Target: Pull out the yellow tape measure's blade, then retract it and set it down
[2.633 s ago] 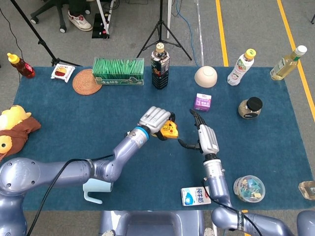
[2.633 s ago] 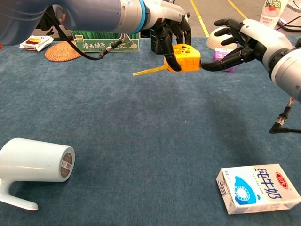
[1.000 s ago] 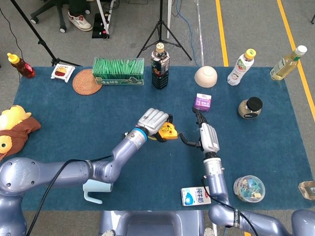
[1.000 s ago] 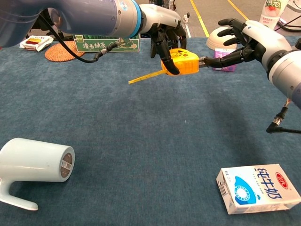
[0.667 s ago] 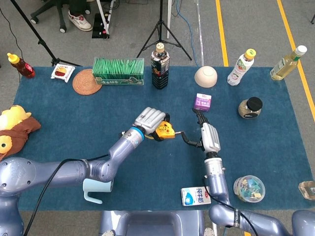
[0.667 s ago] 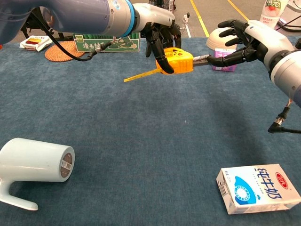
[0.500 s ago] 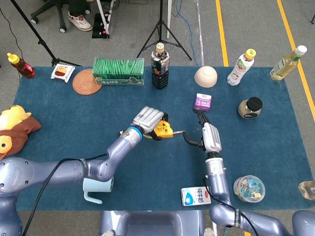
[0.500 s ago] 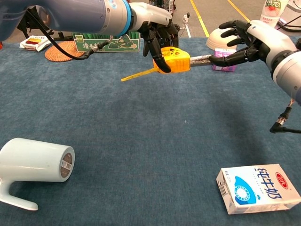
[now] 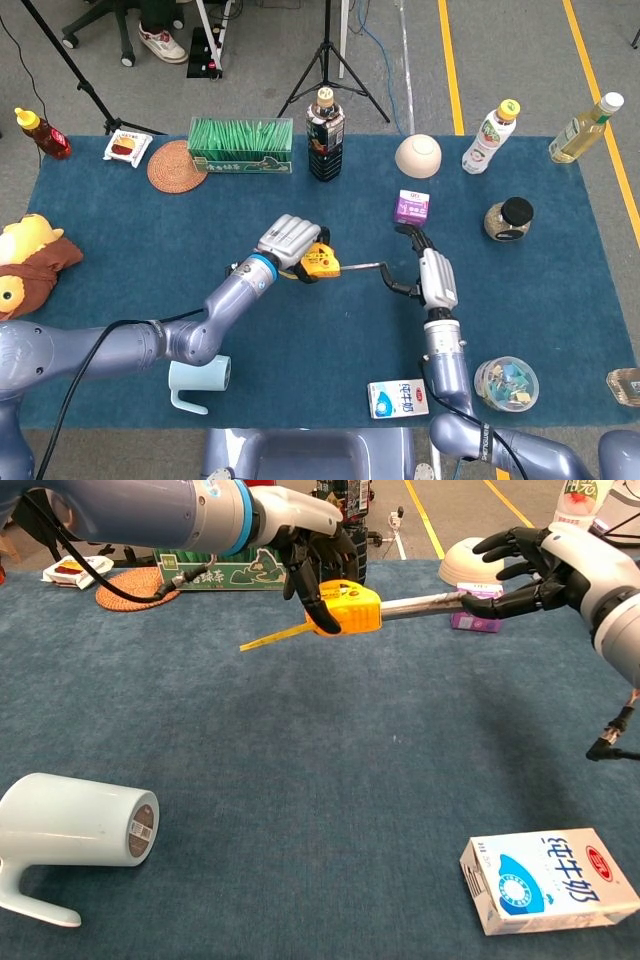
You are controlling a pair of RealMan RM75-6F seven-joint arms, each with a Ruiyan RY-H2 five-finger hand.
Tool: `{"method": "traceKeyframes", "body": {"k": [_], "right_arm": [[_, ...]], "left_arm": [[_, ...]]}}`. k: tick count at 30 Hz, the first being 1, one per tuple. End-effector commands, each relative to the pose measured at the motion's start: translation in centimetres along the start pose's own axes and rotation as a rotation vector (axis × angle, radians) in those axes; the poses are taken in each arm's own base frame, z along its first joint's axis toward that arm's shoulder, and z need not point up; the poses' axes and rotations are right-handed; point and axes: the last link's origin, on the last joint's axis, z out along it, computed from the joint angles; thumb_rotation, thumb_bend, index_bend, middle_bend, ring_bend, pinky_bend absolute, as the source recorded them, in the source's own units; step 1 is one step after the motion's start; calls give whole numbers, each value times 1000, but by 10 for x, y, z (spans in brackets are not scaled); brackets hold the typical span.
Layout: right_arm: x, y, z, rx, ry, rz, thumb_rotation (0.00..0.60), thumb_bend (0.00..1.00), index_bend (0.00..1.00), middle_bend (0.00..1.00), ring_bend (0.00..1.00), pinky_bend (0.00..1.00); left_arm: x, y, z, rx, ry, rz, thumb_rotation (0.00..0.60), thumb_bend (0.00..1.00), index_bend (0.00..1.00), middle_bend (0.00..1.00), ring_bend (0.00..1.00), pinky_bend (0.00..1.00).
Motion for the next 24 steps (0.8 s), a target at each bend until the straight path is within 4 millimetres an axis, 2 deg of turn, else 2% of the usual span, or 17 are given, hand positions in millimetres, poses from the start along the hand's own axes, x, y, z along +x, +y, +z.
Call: {"method": "traceKeyframes", "body": {"k": [1, 6, 16, 24], "right_arm": [[1, 1, 0, -3, 2, 2, 563, 357, 233, 172, 195, 242], [1, 2, 1, -4, 6, 1, 562, 372, 282, 180, 201, 248], [1, 2, 1, 0, 11, 0, 562, 439, 462, 218, 223, 260], [0, 1, 2, 1, 12, -5, 560, 457, 545, 254, 240, 269]], "left_arm": [[0, -3, -1, 4, -1, 1, 600, 236, 541, 447, 394, 471], [1, -7, -1, 12, 1, -7, 600, 236, 541, 447, 394, 471], [1, -4, 1, 3, 3, -12, 600, 237, 540, 448, 394, 471], [2, -3, 3, 3, 8, -19, 600, 236, 541, 447, 394, 471]]}}
